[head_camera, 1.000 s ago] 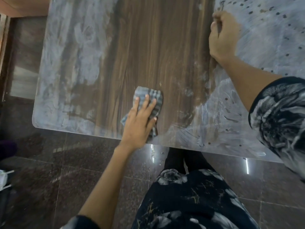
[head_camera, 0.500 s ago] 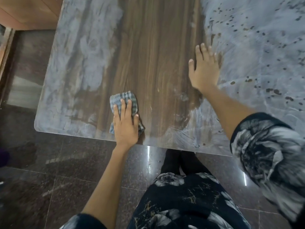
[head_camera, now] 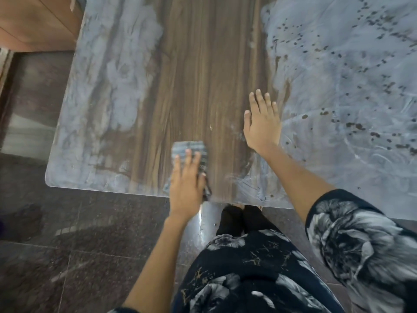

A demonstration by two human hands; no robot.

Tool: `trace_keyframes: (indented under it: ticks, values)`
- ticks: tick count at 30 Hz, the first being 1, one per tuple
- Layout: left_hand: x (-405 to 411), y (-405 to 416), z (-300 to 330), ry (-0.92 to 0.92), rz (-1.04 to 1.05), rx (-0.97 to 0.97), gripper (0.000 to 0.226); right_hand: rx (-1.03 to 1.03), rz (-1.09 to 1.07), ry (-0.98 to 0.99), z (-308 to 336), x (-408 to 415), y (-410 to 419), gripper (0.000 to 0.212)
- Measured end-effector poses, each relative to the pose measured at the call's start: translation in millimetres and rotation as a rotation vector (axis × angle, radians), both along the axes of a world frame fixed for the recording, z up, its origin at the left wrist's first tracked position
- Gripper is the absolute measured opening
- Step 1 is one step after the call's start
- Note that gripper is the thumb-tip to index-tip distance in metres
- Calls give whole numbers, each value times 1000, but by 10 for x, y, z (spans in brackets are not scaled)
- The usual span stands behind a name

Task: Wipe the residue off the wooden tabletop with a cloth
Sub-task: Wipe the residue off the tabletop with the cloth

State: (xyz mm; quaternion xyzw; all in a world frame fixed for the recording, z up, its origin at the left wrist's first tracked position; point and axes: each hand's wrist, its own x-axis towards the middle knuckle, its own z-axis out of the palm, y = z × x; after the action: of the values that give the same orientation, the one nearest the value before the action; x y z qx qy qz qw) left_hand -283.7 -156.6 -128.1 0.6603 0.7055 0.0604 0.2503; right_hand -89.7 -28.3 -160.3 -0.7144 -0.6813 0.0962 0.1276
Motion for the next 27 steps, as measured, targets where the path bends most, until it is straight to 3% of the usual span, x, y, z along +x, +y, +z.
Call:
trace_keyframes:
  ticks: [4, 7, 11, 15, 22, 25, 27]
  values:
    - [-253, 69, -29, 23, 209, 27, 52, -6, 12, 10, 3, -1, -139, 48]
    - [91, 22, -51, 76, 283, -4, 53, -5, 37, 24, 13, 1, -296, 47]
    - [801, -193, -59, 8, -122, 22, 55, 18, 69, 100, 27, 36, -364, 44]
    - [687, -239, -46, 14, -283, 24, 53, 58, 90, 171, 25, 87, -364, 42]
    - [-95, -254, -44, -12, 285, 52, 49, 65, 76, 196, 51, 87, -380, 42]
    - [126, -266, -54, 44, 367, 46, 49, 70, 63, 230, 32, 81, -381, 41]
    - [455, -291, -11, 57, 286, -11, 53, 109, 51, 266, 26, 97, -359, 39]
